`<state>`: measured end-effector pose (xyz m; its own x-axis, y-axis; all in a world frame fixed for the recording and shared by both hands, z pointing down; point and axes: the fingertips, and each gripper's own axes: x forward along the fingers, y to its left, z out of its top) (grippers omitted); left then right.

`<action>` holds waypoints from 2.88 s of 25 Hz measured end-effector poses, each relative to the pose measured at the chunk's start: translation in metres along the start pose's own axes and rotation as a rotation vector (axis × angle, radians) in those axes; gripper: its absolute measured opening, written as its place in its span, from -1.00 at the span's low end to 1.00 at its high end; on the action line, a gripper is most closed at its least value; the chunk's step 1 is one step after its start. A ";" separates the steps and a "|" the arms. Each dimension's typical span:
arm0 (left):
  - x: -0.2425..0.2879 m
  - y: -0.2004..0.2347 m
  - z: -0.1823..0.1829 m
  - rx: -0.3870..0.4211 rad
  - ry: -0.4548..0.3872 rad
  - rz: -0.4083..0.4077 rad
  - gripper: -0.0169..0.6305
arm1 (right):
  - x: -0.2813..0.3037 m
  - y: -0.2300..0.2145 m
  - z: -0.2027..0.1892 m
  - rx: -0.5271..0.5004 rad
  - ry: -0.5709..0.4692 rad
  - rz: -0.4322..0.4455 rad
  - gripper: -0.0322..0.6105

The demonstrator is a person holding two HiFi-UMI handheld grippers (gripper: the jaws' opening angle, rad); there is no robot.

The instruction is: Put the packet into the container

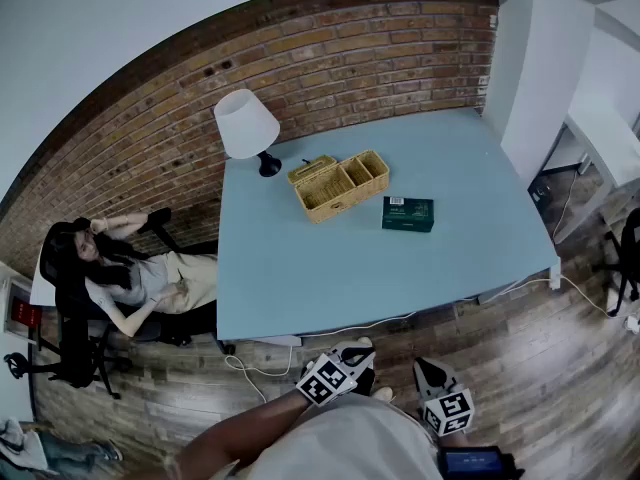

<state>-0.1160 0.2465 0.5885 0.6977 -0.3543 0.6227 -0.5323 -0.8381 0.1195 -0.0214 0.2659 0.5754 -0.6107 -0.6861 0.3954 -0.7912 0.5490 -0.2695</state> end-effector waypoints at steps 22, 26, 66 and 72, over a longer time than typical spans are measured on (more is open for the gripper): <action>-0.029 -0.015 -0.020 -0.009 -0.025 0.056 -0.91 | -0.022 0.015 -0.006 0.022 -0.058 -0.036 -0.87; -0.029 -0.012 -0.014 -0.012 -0.040 0.051 -0.91 | -0.021 0.012 -0.008 0.033 -0.051 -0.050 -0.87; 0.116 0.128 0.104 -0.022 -0.085 -0.079 -0.91 | 0.057 -0.162 0.100 0.018 0.025 -0.213 -0.87; 0.116 0.147 0.112 -0.104 -0.116 -0.031 -0.91 | 0.073 -0.173 0.113 -0.003 0.032 -0.178 -0.87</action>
<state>-0.0599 0.0356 0.5921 0.7619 -0.3793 0.5250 -0.5522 -0.8040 0.2206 0.0677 0.0668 0.5517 -0.4597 -0.7569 0.4646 -0.8866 0.4214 -0.1906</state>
